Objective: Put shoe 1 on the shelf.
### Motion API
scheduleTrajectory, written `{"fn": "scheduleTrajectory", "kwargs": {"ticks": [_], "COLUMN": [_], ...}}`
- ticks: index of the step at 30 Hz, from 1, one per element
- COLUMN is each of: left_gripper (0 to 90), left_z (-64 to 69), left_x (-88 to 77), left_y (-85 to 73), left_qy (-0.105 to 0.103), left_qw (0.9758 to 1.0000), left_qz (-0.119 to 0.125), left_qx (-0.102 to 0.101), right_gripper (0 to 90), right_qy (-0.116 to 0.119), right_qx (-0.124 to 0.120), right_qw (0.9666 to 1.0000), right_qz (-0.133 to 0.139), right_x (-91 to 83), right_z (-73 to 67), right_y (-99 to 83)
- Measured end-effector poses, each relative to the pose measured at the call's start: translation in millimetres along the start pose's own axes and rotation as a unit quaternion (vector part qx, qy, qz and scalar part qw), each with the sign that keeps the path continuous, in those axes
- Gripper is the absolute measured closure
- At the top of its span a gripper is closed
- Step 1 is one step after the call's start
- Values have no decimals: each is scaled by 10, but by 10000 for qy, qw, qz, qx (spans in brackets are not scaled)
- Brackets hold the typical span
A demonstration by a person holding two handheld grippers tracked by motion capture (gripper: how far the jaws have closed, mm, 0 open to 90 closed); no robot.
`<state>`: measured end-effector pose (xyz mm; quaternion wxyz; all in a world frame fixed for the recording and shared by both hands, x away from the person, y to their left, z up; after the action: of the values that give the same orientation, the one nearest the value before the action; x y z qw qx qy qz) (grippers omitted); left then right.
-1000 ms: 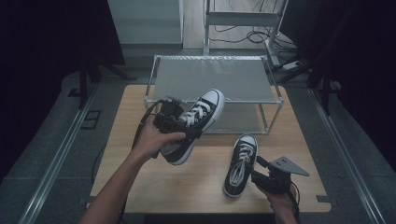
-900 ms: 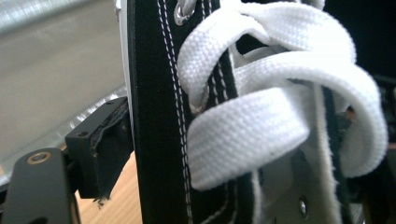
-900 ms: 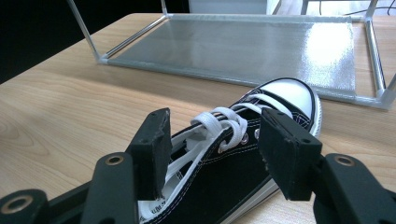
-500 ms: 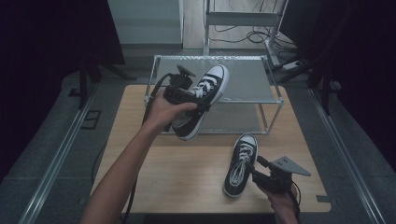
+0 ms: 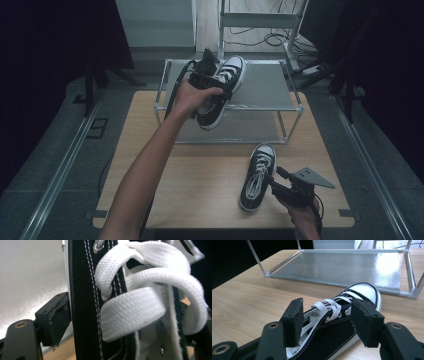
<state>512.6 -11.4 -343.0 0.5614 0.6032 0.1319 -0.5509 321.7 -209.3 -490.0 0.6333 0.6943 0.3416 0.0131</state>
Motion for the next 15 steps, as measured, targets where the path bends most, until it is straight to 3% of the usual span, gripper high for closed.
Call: {"fn": "scheduleTrajectory", "kwargs": {"ticks": [8,15], "left_gripper": [165,164], "left_z": [-100,-243], "left_x": [177,397], "left_y": [372,564], "left_qy": [407,823], "left_qw": [9980,9922], "left_qz": [-95,-272], "left_qx": [-475,-898], "right_gripper": [446,447], "right_qy": [5,0], "right_qx": [29,80], "right_qw": [10000,9999], "right_qz": [16,65], "right_x": [-8,-51], "right_z": [9,37], "right_y": [5,25]}}
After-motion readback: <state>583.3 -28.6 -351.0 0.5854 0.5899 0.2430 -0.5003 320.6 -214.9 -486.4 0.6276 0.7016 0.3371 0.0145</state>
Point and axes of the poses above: each handheld gripper's, and its own axes: x roughly forward along the jaws, y roughly out of its top, z roughly to its right, the point moved 10 cm from there along x, roughly forward along the jaws, and after that the axes turned 2 degrees about x, right-handed, at the moved point
